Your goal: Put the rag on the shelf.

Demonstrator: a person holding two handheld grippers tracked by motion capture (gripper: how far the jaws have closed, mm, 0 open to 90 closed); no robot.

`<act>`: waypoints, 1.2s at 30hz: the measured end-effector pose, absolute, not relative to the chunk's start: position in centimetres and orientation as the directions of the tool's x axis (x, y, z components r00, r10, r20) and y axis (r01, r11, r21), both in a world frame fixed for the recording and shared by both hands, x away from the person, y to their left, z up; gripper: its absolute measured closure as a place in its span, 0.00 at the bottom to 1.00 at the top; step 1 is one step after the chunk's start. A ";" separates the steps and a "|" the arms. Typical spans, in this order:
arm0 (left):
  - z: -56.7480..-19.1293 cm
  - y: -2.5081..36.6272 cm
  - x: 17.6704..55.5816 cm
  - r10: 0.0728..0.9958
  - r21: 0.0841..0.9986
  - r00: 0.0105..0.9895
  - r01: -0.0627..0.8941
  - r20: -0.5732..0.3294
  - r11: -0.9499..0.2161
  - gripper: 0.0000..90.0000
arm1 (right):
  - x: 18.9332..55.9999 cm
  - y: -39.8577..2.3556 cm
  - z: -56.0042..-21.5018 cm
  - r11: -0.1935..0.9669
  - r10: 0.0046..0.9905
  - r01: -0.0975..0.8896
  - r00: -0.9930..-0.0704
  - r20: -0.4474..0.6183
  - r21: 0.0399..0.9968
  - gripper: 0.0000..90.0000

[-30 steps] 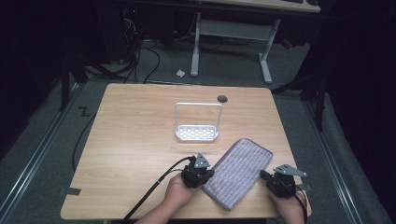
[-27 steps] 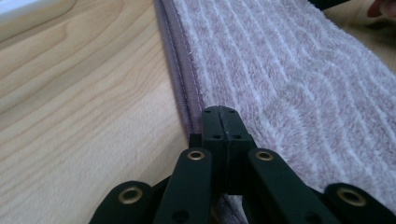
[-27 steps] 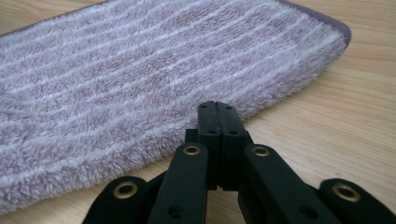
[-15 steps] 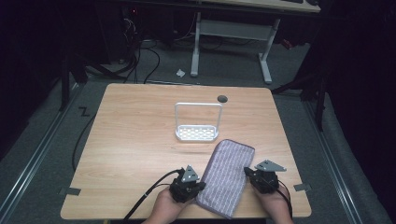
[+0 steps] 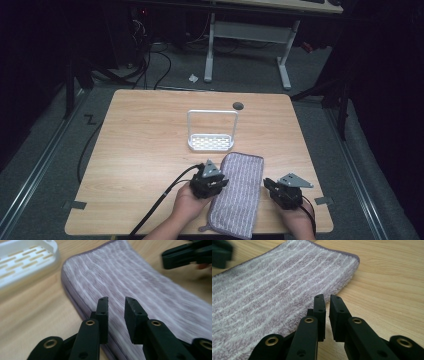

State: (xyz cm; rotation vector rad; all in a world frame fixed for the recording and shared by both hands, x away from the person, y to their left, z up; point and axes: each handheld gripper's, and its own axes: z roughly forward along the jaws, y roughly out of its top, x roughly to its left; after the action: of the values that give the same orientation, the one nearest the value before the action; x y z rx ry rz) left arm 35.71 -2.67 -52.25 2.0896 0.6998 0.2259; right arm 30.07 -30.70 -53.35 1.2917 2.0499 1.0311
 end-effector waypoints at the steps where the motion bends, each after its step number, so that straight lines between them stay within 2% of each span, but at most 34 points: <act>1: -52.4 -3.2 36.2 0.560 0.798 0.824 0.393 -0.086 -0.457 0.83 | 30.0 -30.8 -53.4 0.262 0.907 0.523 -0.421 -0.022 0.811 0.93; 5: -53.6 -4.5 36.8 0.536 0.760 0.843 0.377 -0.045 -0.529 0.90 | 29.8 -31.4 -53.5 0.250 0.911 0.528 -0.413 -0.012 0.812 0.93; 8: -53.7 -3.0 35.6 0.522 0.759 0.848 0.395 -0.085 -0.518 0.90 | 29.6 -31.8 -53.7 0.247 0.911 0.533 -0.413 -0.006 0.809 0.93; 13: -53.7 -0.4 33.7 0.520 0.754 0.850 0.396 -0.086 -0.523 0.90 | 29.3 -32.0 -53.8 0.242 0.908 0.532 -0.419 0.004 0.811 0.93; 15: -53.8 0.8 33.1 0.522 0.757 0.846 0.410 -0.108 -0.509 0.90 | 29.2 -31.6 -53.7 0.258 0.901 0.522 -0.435 -0.007 0.813 0.93; 16: -54.0 2.0 32.6 0.519 0.764 0.841 0.433 -0.151 -0.478 0.88 | 29.1 -30.8 -53.6 0.269 0.892 0.508 -0.451 -0.013 0.818 0.93; 19: -54.2 2.9 32.3 0.524 0.768 0.831 0.457 -0.189 -0.448 0.88 | 29.2 -29.6 -53.5 0.285 0.878 0.495 -0.478 -0.017 0.821 0.91; 23: -54.0 3.4 32.3 0.523 0.752 0.832 0.463 -0.187 -0.468 0.87 | 30.0 -26.4 -53.1 0.307 0.844 0.485 -0.537 0.002 0.819 0.87; 26: -53.8 3.9 32.1 0.511 0.740 0.832 0.480 -0.213 -0.472 0.82 | 31.2 -23.7 -53.3 0.339 0.813 0.474 -0.582 0.000 0.813 0.84; 31: -53.6 4.3 32.2 0.513 0.745 0.829 0.484 -0.223 -0.459 0.76 | 32.1 -22.1 -53.8 0.389 0.792 0.486 -0.610 -0.015 0.783 0.84; 32: -53.1 4.6 32.6 0.534 0.775 0.823 0.461 -0.192 -0.432 0.71 | 31.9 -21.8 -54.0 0.410 0.787 0.480 -0.616 -0.035 0.776 0.84; 34: -52.9 4.7 33.1 0.553 0.788 0.812 0.460 -0.188 -0.408 0.69 | 31.7 -21.9 -54.1 0.408 0.783 0.486 -0.622 -0.022 0.773 0.84; 36: -52.7 4.8 34.6 0.628 0.805 0.763 0.465 -0.154 -0.368 0.64 | 31.5 -22.0 -54.1 0.406 0.781 0.488 -0.624 -0.015 0.773 0.84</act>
State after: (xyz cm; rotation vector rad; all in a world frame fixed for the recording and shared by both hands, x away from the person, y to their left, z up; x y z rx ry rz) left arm 34.58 4.80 -52.68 2.0296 0.8204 0.2212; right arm 31.51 -22.02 -54.06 1.0917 2.2919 1.0733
